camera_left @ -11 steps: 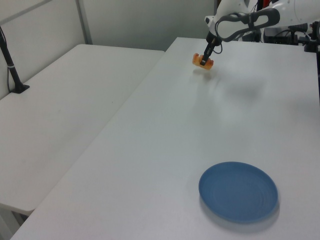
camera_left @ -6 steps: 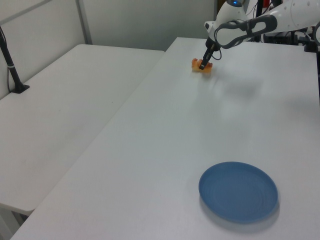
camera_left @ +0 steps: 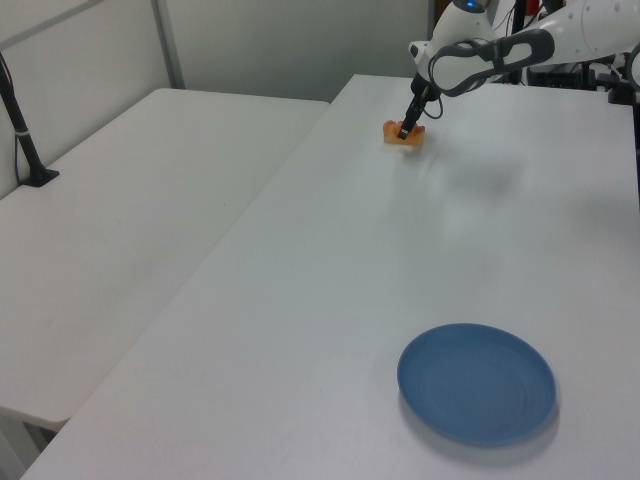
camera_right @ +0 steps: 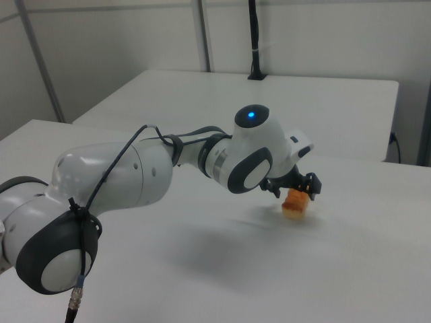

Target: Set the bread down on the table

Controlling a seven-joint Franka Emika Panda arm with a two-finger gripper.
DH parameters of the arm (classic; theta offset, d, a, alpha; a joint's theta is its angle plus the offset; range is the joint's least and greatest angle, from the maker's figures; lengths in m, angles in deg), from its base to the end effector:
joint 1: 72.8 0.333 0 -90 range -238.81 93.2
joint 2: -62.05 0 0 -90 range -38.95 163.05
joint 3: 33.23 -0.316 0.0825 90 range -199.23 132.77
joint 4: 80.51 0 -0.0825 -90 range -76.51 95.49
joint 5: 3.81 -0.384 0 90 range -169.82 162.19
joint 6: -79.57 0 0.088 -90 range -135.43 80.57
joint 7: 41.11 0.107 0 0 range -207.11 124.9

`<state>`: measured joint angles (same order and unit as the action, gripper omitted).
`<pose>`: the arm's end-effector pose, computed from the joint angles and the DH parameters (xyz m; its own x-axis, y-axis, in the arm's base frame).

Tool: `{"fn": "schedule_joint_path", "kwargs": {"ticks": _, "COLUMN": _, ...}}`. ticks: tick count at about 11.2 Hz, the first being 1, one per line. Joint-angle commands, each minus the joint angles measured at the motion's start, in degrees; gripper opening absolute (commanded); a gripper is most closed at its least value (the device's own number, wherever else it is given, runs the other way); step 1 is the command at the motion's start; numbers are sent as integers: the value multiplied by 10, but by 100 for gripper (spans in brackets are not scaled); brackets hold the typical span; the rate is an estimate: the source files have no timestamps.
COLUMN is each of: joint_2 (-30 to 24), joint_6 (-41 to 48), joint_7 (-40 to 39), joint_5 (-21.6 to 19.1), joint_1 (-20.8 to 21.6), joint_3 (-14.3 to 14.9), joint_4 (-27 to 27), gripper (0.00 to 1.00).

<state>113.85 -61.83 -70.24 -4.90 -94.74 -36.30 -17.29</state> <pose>0.7598 -0.2766 0.3198 0.8950 0.1595 0.4165 0.0985 -0.9815 0.1642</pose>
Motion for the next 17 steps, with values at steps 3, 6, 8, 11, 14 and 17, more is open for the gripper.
{"fn": "schedule_joint_path", "kwargs": {"ticks": 3, "joint_2": -125, "joint_6": 3, "joint_7": 25, "joint_5": -10, "joint_1": 0, "joint_3": 5, "joint_4": 90, "gripper": 100}}
{"fn": "schedule_joint_path", "kwargs": {"ticks": 6, "joint_2": -249, "joint_6": 45, "joint_7": 144, "joint_5": -12, "joint_1": -2, "joint_3": 5, "joint_4": 200, "gripper": 100}}
{"fn": "schedule_joint_path", "kwargs": {"ticks": 8, "joint_2": -299, "joint_6": 144, "joint_7": 237, "joint_5": -4, "joint_1": -9, "joint_3": 5, "joint_4": 203, "gripper": 100}}
{"fn": "schedule_joint_path", "kwargs": {"ticks": 11, "joint_2": -381, "joint_6": 304, "joint_7": 308, "joint_5": -6, "joint_1": -1, "joint_3": -2, "joint_4": 214, "gripper": 100}}
{"fn": "schedule_joint_path", "kwargs": {"ticks": 14, "joint_2": -462, "joint_6": 444, "joint_7": 387, "joint_5": -5, "joint_1": 16, "joint_3": -25, "joint_4": 252, "gripper": 100}}
{"fn": "schedule_joint_path", "kwargs": {"ticks": 17, "joint_2": -516, "joint_6": 526, "joint_7": 421, "joint_5": -13, "joint_1": 42, "joint_3": -37, "joint_4": 263, "gripper": 100}}
